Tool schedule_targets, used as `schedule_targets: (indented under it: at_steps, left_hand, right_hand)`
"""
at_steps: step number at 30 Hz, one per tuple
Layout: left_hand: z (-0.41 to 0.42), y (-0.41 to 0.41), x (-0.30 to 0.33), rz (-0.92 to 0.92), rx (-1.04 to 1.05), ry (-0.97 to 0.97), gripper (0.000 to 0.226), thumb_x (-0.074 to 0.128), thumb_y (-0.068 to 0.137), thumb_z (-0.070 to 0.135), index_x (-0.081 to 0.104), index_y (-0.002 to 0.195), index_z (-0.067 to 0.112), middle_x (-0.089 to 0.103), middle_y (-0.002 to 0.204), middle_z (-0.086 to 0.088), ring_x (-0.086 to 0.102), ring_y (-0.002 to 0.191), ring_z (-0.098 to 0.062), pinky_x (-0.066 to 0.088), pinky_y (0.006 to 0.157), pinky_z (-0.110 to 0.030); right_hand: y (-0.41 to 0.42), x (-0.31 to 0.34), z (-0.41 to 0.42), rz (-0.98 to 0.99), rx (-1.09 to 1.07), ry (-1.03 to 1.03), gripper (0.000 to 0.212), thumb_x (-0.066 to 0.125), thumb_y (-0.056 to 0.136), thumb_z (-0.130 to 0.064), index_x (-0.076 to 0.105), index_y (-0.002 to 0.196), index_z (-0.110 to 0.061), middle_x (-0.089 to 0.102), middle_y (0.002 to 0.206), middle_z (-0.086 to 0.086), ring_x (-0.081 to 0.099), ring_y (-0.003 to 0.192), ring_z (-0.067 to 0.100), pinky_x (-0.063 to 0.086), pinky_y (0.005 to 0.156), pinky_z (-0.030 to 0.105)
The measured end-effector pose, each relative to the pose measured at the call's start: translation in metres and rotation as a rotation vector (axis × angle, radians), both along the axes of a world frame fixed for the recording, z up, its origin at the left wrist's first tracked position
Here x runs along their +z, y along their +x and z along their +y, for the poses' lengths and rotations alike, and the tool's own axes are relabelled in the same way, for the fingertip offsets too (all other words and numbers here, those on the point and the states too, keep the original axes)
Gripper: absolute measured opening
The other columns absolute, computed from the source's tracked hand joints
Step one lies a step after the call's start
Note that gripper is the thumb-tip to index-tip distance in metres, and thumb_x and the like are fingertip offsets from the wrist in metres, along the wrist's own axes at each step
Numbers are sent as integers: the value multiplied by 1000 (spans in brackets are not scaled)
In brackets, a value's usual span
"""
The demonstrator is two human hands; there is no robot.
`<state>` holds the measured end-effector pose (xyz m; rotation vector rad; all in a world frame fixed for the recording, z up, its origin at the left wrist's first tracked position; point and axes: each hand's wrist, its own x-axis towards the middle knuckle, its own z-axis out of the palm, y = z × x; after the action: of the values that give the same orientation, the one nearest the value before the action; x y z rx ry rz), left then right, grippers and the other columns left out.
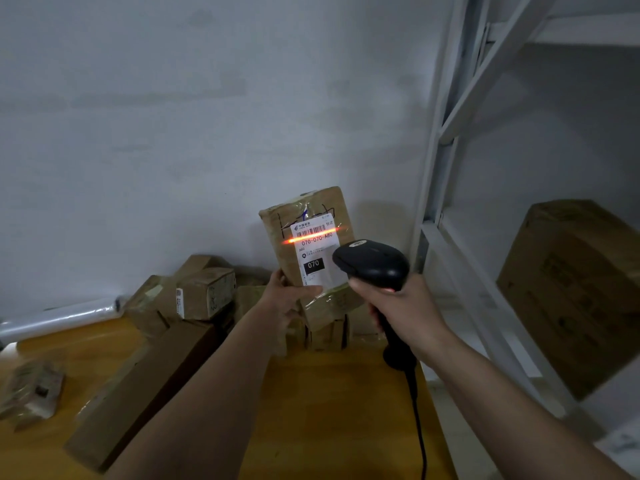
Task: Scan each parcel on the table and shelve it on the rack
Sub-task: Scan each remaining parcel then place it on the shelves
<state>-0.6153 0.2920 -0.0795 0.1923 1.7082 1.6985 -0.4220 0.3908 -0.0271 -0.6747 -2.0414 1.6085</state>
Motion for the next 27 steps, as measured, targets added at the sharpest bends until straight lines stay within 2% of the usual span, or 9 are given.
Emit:
schedule_targets:
  at_steps: [2,5,11,17,20,23,27]
  left_hand:
    - [0,-4,-3,10,4,-11,92,83,62,-2,39,141,19,57,124,-5,59,104,-32,56,52,-39]
    - [-1,-7,-6,17,-3,-3,88,82,64,-3,41,138,20,59,113,1,58,94,-23,54,57,-38]
    - [-1,-15,-19,-15,-43,60,101,83,55,-6,39,142,19,59,127,-6,58,111,-29,56,71,-45]
    - [0,-20,-37,-46,-63,82,100,83,56,-12,40,140,20,63,118,-2,61,107,-25,56,81,-49]
    - [-2,-15,-41,-55,-74,95,97,83,53,-12,44,135,21,63,121,-4,60,111,-28,53,89,-57]
    - [-8,-5,-40,-57,-85,98,99,84,43,-7,47,130,21,63,122,-4,60,111,-28,53,88,-55]
    - [-21,12,-37,-50,-79,108,112,83,39,-6,41,140,19,61,125,-7,58,113,-29,55,79,-47]
  right_hand:
    - [-2,0,-1,-1,11,-18,32,71,85,-35,65,65,-11,59,52,2,56,48,18,48,49,27]
    - [-6,-1,-4,15,24,-54,28,70,86,-31,65,68,-10,56,51,1,54,47,14,45,46,20]
    - [-15,-10,-11,22,-5,-10,29,70,86,-30,63,62,-16,56,49,1,54,45,14,45,47,21]
    - [-19,-20,-22,24,-75,-39,31,71,86,-30,62,58,-20,56,48,-1,54,44,13,47,47,21]
    - [-17,-23,-29,28,-101,-69,29,72,86,-27,62,60,-18,57,48,-3,54,44,10,47,46,18]
    - [-9,-24,-36,29,-100,-93,21,72,86,-24,65,67,-16,59,50,-4,55,46,9,47,47,18]
    - [10,-23,-47,46,-110,-102,18,72,85,-24,66,72,-14,60,52,-3,56,48,10,48,48,18]
